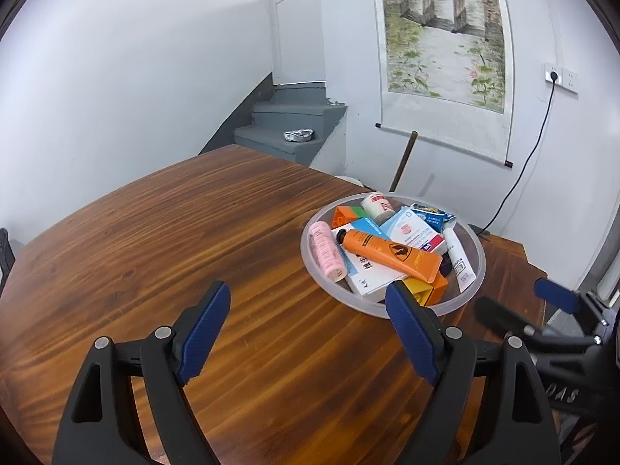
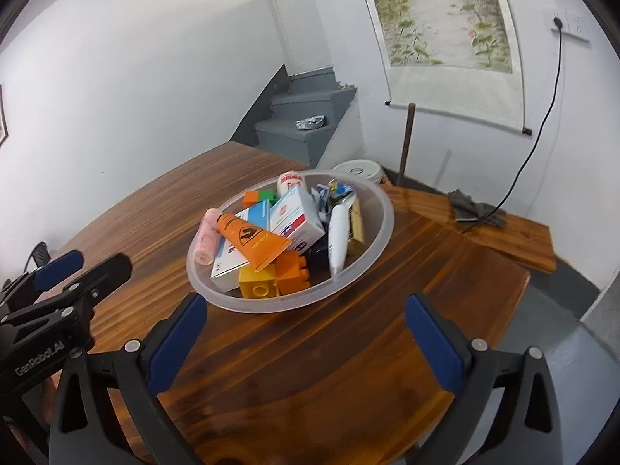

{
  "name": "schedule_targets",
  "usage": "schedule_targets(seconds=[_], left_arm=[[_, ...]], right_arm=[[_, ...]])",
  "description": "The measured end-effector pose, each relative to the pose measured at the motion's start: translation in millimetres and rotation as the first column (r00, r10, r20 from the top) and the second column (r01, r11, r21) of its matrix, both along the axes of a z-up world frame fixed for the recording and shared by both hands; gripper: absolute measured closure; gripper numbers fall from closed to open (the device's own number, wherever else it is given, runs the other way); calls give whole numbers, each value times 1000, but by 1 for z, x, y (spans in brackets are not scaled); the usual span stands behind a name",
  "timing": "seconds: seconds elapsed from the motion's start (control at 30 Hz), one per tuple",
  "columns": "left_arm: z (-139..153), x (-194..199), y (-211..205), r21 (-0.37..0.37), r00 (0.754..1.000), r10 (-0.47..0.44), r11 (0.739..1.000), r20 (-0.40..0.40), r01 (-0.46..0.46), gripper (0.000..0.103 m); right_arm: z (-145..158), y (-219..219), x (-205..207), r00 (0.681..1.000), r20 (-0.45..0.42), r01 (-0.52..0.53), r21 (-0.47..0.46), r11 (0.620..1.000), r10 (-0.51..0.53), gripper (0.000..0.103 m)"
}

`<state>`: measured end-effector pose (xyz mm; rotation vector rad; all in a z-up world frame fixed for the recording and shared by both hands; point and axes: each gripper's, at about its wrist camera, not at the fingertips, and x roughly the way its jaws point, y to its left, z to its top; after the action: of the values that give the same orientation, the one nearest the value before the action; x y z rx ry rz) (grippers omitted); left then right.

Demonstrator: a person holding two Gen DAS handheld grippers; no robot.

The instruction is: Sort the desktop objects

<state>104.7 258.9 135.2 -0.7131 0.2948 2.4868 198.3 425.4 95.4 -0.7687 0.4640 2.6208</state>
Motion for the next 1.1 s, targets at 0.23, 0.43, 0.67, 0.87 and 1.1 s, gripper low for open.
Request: schedule_targets(seconds=[0.23,0.43,0.67,0.87,1.1], left_arm=[[3,13,-15,-30,992,102,994,-74,-104,17],[0,14,-24,-55,984,170,983,-55,-173,17],[10,17,-36,22,986,162,987,-22,-162,17],[13,23,-25,-11,991,129,991,-44,-130,17],[23,27,-15,6,996,82,997,-36,-82,17]], right_arm=[[9,-1,9,999,-14,49,20,999,-49,0],[21,-11,17,999,-33,39,75,996,-37,0],[34,-17,26,996,-76,50,118,992,-41,0],[27,-12,25,997,-34,79,113,990,-76,0],[25,-7,27,995,-27,96,131,987,-93,0]])
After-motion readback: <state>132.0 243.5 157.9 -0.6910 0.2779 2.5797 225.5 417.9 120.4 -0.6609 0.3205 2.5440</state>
